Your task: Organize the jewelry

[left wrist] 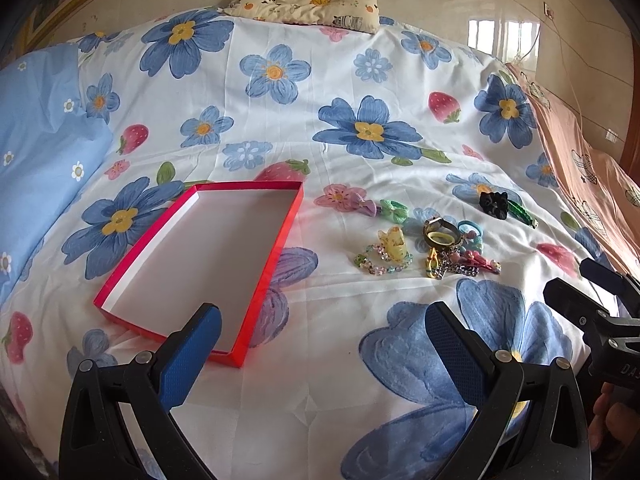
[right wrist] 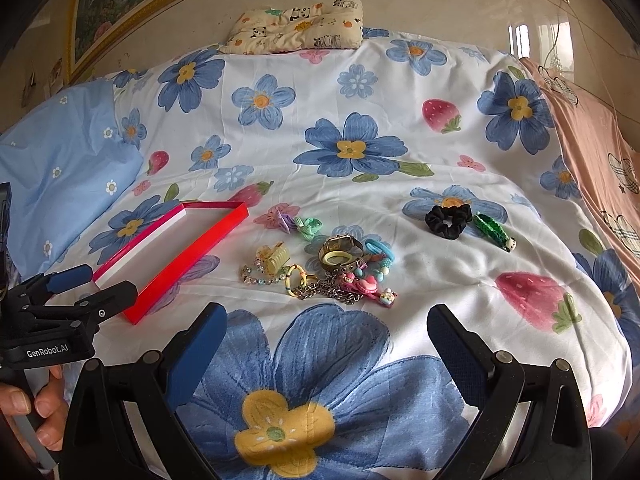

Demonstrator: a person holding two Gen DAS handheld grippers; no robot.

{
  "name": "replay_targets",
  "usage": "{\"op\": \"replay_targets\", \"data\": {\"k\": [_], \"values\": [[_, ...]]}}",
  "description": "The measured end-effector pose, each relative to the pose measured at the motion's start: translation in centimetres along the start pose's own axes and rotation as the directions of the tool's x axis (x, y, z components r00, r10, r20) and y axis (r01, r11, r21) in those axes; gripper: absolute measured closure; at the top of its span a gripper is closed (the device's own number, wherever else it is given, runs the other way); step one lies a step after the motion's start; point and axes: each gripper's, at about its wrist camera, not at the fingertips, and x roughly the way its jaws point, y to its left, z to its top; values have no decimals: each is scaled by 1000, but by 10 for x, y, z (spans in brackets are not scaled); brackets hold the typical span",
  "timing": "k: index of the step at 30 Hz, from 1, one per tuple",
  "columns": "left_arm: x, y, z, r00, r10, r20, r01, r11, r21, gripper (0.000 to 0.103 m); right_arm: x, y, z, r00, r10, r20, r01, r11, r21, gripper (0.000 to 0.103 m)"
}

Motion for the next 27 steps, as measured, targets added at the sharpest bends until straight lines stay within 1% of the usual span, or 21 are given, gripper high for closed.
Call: {"op": "replay_targets", "data": {"k": [8, 9, 17, 19, 20, 27], "values": [[-3, 7, 1, 1000, -2, -2, 2, 1000, 1, 1, 0, 2, 0, 1000, 0, 1, 0, 1000, 1, 2], [0, 0, 0, 1000, 0, 1, 0, 1000, 1, 1, 0, 1, 0, 1000, 0, 1, 0, 1000, 0, 2], [-1, 5, 0, 1000, -2, -1, 2, 1000, 3, 1, 0, 2, 1, 1000, 2, 0, -2, 1000, 2, 2], [-1, 7, 0, 1000, -6, -5, 6, 1000, 2, 1, 0, 2, 0, 1000, 3, 1, -3, 1000, 2, 2], [2, -1, -1, 1000, -5, -6, 5, 1000, 3, 1, 0, 2, 0, 1000, 3, 1, -3, 1000, 2, 2], [8, 3, -1, 999, -30, -36, 31, 1000, 8, 1, 4, 3, 2, 1000, 9, -11, -9, 1000, 14, 2]]}}
